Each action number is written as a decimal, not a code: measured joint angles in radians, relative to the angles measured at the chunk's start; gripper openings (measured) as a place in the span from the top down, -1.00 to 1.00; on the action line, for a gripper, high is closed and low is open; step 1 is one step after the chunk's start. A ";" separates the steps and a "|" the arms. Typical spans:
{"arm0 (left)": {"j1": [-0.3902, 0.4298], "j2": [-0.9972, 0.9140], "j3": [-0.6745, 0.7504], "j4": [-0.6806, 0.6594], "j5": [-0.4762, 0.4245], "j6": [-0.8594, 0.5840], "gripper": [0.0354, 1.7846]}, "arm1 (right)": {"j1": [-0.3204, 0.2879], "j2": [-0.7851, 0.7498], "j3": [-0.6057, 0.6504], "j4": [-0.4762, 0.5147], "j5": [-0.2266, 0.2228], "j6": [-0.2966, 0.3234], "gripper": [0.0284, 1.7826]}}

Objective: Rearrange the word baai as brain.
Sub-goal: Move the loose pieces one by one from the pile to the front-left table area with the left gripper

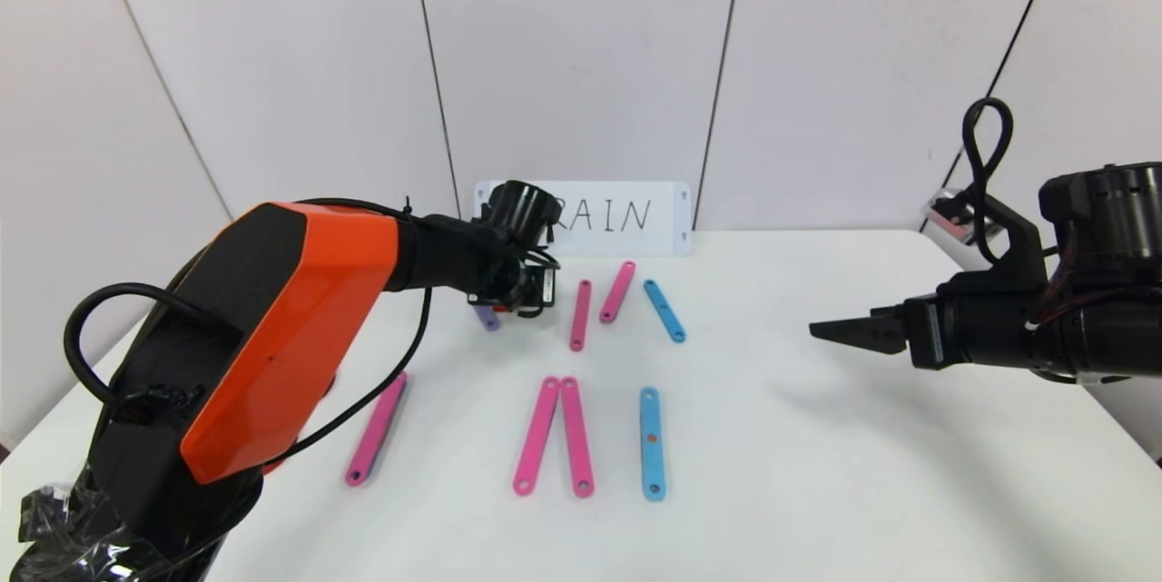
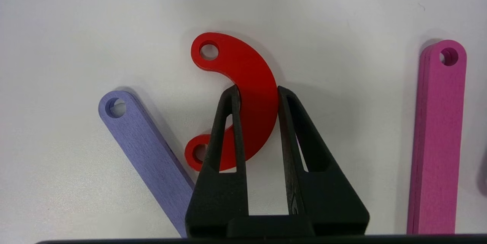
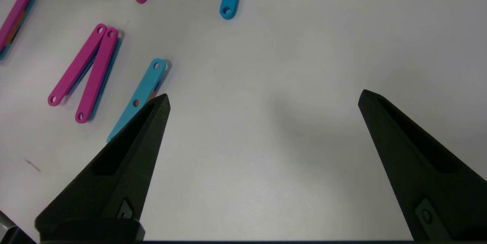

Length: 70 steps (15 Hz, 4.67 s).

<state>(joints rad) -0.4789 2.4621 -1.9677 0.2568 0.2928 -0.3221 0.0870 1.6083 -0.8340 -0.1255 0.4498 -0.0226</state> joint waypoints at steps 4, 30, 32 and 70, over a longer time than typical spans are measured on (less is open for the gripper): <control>0.001 -0.026 0.000 0.005 0.004 0.004 0.70 | 0.000 -0.002 0.001 0.000 0.000 0.000 -0.94; -0.001 -0.149 0.010 0.192 0.040 -0.075 -0.12 | 0.003 0.001 0.003 0.000 0.000 -0.001 -0.94; -0.001 -0.161 0.006 0.272 0.075 -0.159 -0.49 | 0.003 0.000 0.003 0.000 0.000 0.000 -0.94; 0.141 -0.091 -0.013 0.486 0.047 -0.582 -0.91 | 0.005 0.004 0.006 -0.001 -0.002 -0.001 -0.94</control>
<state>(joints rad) -0.3377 2.3706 -1.9806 0.7423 0.3396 -0.9045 0.0917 1.6121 -0.8283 -0.1264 0.4479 -0.0234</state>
